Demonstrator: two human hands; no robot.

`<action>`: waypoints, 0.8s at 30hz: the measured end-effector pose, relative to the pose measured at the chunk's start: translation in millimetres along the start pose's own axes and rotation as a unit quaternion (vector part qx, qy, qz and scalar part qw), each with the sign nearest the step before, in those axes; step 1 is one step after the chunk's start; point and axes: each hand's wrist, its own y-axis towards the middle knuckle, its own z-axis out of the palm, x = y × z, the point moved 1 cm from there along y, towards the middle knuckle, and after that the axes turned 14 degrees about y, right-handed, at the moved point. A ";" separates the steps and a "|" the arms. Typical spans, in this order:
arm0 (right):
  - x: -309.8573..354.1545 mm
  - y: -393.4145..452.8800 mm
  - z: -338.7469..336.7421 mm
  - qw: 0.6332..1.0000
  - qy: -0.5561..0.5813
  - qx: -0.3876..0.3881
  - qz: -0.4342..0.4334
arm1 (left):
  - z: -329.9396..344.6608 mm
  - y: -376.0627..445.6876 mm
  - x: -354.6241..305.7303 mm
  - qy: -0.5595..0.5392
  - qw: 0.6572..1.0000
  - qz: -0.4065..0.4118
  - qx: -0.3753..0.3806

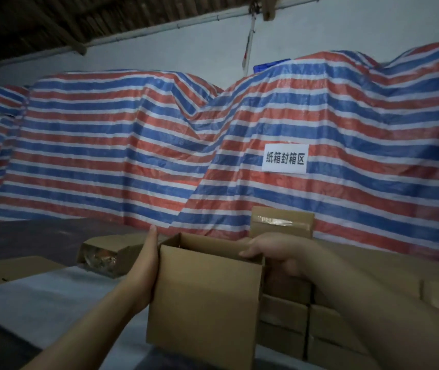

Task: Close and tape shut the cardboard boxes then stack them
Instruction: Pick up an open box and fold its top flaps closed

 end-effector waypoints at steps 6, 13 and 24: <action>-45.6 -54.3 -56.6 0.997 0.045 -0.053 0.024 | 68.2 -36.7 8.9 -0.021 0.999 -0.003 0.049; -82.6 -88.3 -120.6 0.992 0.061 -0.100 0.054 | 149.0 -61.5 11.6 -0.054 0.992 -0.043 0.107; -106.5 -97.8 -143.8 0.981 0.048 -0.167 -0.090 | 190.2 -57.2 29.5 -0.068 0.994 -0.046 0.079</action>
